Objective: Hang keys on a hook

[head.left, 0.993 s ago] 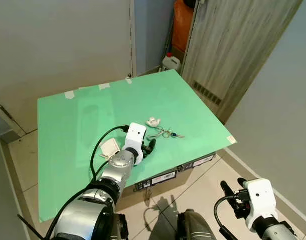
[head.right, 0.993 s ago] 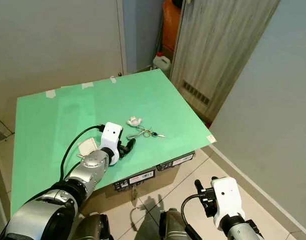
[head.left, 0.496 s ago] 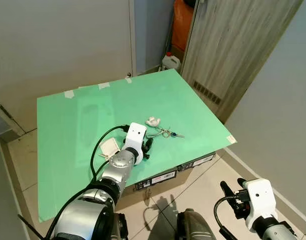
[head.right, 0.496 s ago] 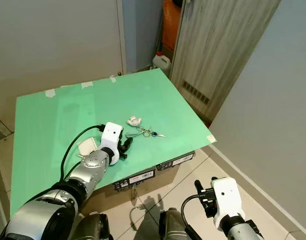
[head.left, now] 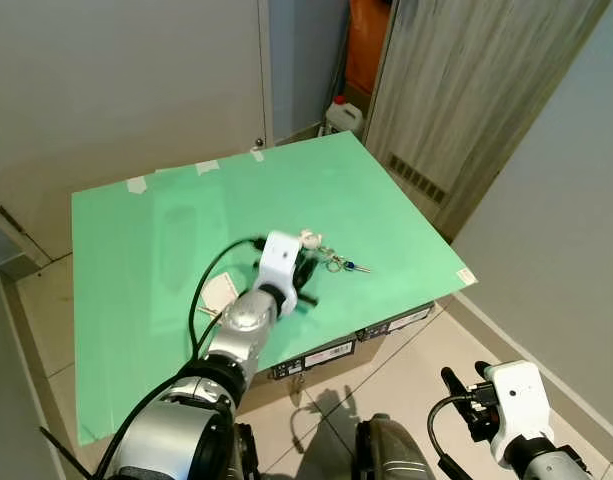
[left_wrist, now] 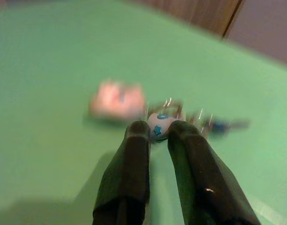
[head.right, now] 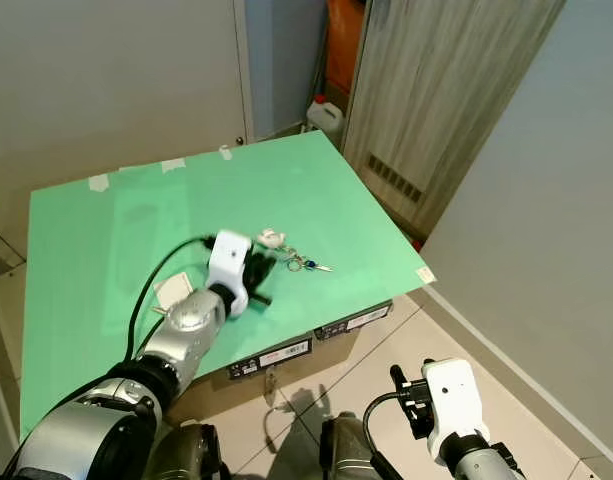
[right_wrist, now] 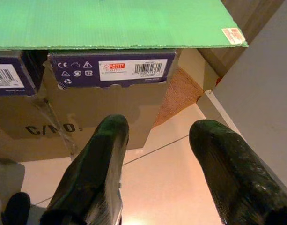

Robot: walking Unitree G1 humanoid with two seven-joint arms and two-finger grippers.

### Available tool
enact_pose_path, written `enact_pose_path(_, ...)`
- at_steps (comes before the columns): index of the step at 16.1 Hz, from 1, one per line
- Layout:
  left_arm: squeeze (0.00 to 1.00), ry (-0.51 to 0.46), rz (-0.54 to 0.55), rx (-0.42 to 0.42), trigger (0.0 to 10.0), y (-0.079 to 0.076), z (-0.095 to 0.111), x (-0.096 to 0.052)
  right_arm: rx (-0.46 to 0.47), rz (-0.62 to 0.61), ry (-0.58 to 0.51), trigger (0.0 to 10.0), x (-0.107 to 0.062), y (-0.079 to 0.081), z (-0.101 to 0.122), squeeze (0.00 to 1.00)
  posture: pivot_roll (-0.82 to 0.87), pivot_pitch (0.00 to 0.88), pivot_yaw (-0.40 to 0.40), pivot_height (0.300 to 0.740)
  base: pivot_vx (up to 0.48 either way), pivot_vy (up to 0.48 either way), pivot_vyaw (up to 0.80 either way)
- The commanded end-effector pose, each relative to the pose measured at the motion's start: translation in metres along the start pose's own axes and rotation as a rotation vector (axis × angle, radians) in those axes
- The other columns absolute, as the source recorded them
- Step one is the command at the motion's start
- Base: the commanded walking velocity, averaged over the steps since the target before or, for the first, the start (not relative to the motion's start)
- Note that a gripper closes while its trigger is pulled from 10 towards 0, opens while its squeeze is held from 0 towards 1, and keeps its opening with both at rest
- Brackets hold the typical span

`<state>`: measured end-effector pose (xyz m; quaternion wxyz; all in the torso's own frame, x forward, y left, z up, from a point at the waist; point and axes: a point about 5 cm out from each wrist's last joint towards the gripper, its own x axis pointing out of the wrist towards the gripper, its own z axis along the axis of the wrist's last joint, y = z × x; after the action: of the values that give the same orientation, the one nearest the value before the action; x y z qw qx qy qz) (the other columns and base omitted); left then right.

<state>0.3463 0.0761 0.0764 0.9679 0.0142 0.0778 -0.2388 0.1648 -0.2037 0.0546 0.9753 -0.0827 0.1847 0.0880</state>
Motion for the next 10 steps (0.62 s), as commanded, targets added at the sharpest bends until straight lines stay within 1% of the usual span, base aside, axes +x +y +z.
enact_pose_path(1,0.00,-0.045,-0.042,0.015,0.0,-0.008,0.004,0.000,0.002,0.000,0.009,10.0,0.000,0.001,-0.004,0.00,-0.24,0.151,-0.011,0.661,0.000,0.000,0.00)
enact_pose_path(2,0.00,-0.080,-0.059,0.007,0.0,-0.014,0.007,0.000,0.005,0.002,0.010,10.0,0.001,0.002,-0.006,0.00,-0.23,0.150,-0.011,0.661,0.000,0.000,0.00)
enact_pose_path(4,0.00,-0.120,-0.070,0.004,0.0,-0.017,0.011,-0.001,0.007,0.009,0.015,10.0,0.006,0.002,-0.011,0.00,-0.22,0.145,-0.009,0.661,0.000,0.000,0.00)
enact_pose_path(6,0.00,-0.193,-0.089,0.001,0.0,-0.021,0.021,-0.004,0.008,0.009,0.019,10.0,0.011,-0.001,-0.016,0.00,-0.22,0.141,-0.007,0.661,0.000,0.000,0.00)
enact_pose_path(8,0.00,-0.271,-0.112,0.015,0.0,-0.025,0.040,-0.007,0.012,0.007,0.028,10.0,0.019,-0.004,-0.025,0.00,-0.20,0.126,-0.001,0.661,0.000,0.000,0.00)
enact_pose_path(9,0.00,-0.295,-0.115,0.023,0.0,-0.025,0.047,-0.008,0.014,0.007,0.029,10.0,0.021,-0.004,-0.027,0.00,-0.19,0.120,0.001,0.661,0.000,0.000,0.00)
enact_pose_path(10,0.00,-0.331,-0.112,0.046,0.0,-0.023,0.060,-0.011,0.015,0.008,0.021,10.0,0.025,-0.004,-0.027,0.00,-0.18,0.112,0.004,0.661,0.000,0.000,0.00)
